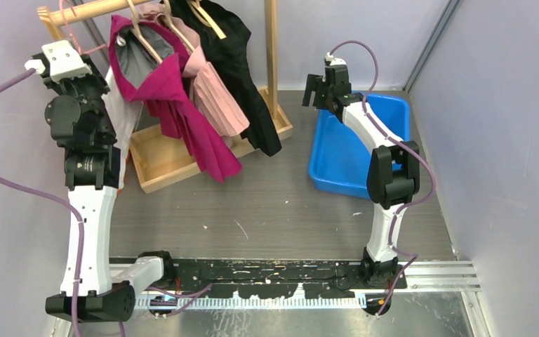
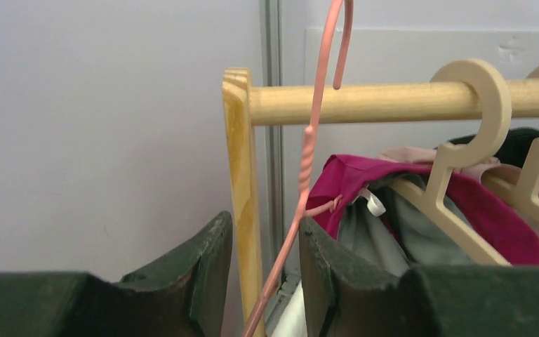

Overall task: Remove the skirt from the hanger
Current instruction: Remove the hanger from the clothesline.

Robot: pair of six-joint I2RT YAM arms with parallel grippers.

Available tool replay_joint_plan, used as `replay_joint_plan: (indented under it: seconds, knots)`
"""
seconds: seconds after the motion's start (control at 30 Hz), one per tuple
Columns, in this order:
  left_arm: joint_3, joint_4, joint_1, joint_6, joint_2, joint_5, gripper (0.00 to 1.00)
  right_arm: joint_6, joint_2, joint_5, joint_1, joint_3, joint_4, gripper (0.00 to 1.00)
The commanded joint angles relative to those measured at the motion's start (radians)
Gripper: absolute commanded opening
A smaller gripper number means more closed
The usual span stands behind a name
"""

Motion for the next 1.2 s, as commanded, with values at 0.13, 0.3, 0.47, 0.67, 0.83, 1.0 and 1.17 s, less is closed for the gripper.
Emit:
replay_joint_plan:
  seconds: [0.13,0.3,0.47,0.67,0.83,1.0,1.17]
  knots:
    - [-0.055,-0.164,0.002,-0.046,-0.099,0.05,0.0,-0.068,-0.037,-0.059,-0.001,0.037,-0.022,0.85]
    - [-0.087,-0.265,0.001,-0.136,-0.183,0.115,0.0,-0.16,-0.052,-0.257,-0.001,0.12,-0.134,0.83]
    - [-0.056,-0.416,0.001,-0.251,-0.234,0.3,0.0,-0.201,-0.079,-0.407,0.001,0.214,-0.226,0.82]
    - [0.008,-0.565,0.001,-0.328,-0.265,0.584,0.0,-0.183,-0.136,-0.528,0.044,0.232,-0.246,0.81]
    - [0.084,-0.66,0.0,-0.359,-0.303,0.746,0.0,-0.218,-0.169,-0.517,0.128,0.233,-0.261,0.81]
    - [0.07,-0.616,-0.008,-0.445,-0.354,0.85,0.0,-0.22,-0.213,-0.502,0.224,0.216,-0.262,0.82]
    - [0.062,-0.578,-0.025,-0.489,-0.375,0.865,0.0,-0.234,-0.322,-0.441,0.314,0.143,-0.271,0.82]
